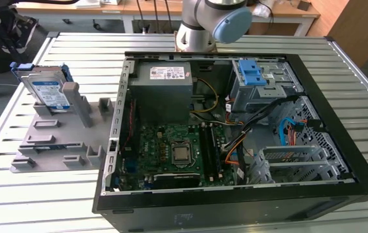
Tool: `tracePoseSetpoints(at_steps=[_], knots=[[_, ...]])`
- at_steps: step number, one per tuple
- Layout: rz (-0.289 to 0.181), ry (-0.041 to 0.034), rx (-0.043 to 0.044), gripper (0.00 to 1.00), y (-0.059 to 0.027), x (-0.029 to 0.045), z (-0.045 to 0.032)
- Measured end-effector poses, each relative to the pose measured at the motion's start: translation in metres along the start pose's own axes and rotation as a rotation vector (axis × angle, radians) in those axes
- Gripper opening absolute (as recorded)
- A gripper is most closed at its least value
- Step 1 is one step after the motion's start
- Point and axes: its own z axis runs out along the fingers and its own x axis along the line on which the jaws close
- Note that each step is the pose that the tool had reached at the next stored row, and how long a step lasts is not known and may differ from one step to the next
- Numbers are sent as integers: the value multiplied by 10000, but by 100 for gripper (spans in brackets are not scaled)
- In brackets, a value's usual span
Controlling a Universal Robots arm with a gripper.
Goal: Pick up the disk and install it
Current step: 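Reach for the disk, then pick up the disk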
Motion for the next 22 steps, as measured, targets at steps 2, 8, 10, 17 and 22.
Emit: tracePoseSetpoints(at_steps=[2, 8, 10, 17, 22], knots=[[-1, -1, -1, 11, -1, 8, 0], [0, -1, -1, 11, -1, 27, 0], [0, -1, -1, 11, -1, 30, 0], [-3, -1, -1, 11, -1, 35, 0], [-143, 2, -1, 11, -1, 36, 0]])
